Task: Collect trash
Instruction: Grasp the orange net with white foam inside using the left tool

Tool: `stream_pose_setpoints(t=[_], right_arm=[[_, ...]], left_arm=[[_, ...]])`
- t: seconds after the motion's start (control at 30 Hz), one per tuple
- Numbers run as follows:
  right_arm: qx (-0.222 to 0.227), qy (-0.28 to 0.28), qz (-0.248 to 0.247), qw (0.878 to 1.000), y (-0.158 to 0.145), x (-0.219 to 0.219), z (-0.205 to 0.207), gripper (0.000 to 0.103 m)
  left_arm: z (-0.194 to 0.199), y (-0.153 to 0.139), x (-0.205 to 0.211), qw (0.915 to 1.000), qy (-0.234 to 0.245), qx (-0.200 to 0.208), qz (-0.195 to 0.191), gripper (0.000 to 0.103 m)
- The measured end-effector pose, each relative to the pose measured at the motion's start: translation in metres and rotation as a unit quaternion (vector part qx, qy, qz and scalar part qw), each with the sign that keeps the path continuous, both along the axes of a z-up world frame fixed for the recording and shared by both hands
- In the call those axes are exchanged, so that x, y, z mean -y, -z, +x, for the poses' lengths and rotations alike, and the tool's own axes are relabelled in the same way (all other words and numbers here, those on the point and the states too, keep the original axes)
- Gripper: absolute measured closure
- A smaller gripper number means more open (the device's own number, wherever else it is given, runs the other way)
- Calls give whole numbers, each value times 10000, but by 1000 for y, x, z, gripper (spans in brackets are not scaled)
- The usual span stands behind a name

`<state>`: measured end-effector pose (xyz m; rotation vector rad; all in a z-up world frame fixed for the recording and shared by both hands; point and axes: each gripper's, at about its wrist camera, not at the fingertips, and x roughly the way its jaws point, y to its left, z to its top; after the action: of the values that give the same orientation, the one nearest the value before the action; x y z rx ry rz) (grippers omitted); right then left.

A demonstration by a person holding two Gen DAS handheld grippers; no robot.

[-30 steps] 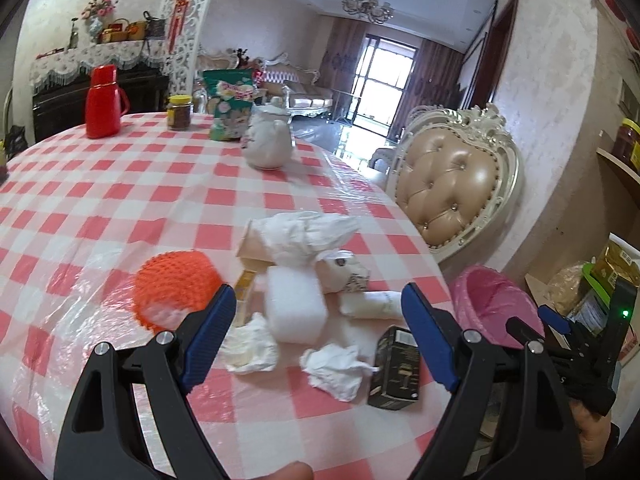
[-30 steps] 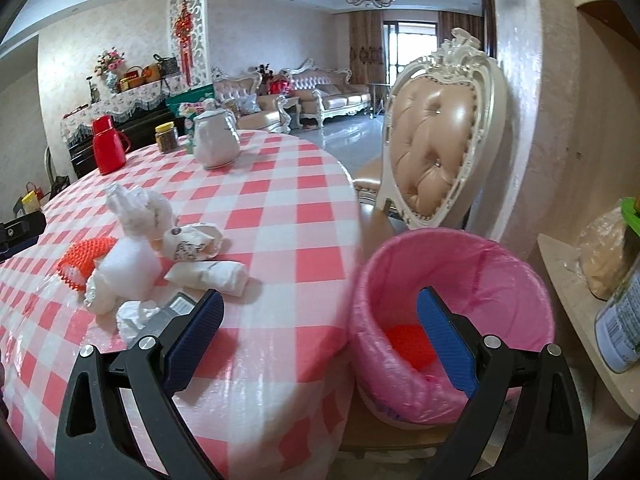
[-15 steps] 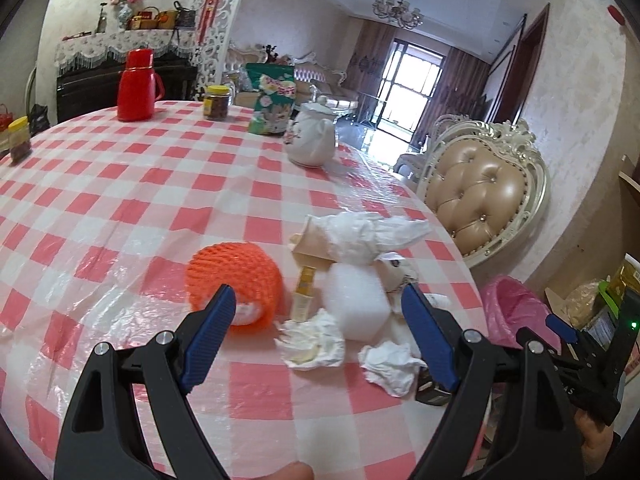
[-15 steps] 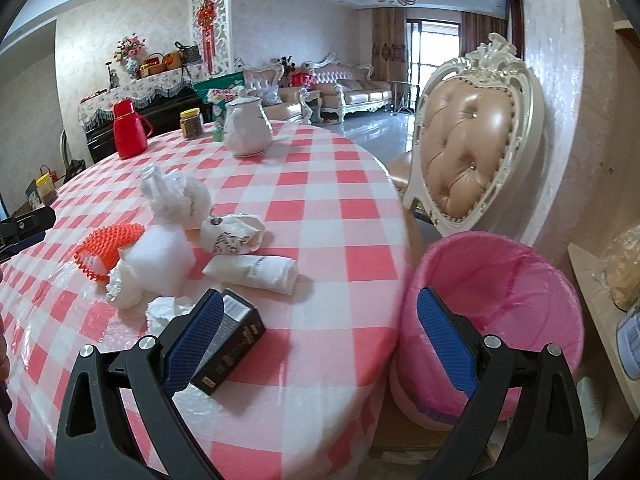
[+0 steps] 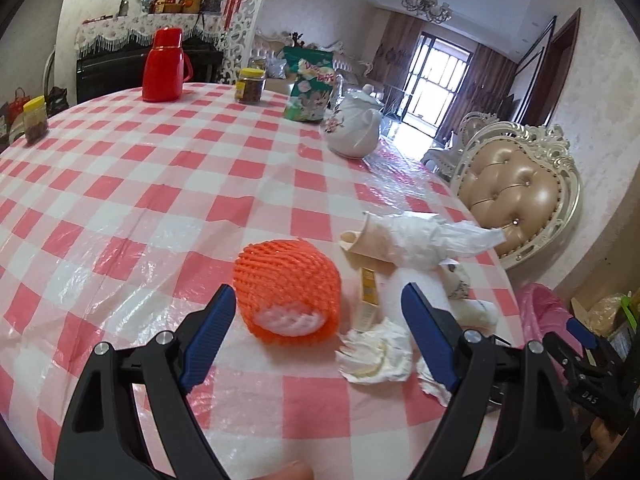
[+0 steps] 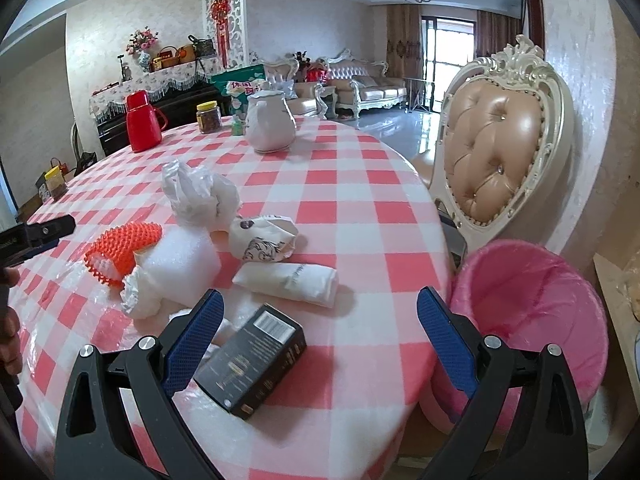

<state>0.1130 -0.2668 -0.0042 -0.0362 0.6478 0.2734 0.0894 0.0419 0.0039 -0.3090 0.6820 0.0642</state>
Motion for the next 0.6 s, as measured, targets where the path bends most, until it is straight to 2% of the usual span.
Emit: stream_pose_setpoints(t=[0.6], right_arm=[[238,-494,103,9984,-27,-52,33,11]], left_arm=[[57,42,-21,9982,-36,-601,-29,22]])
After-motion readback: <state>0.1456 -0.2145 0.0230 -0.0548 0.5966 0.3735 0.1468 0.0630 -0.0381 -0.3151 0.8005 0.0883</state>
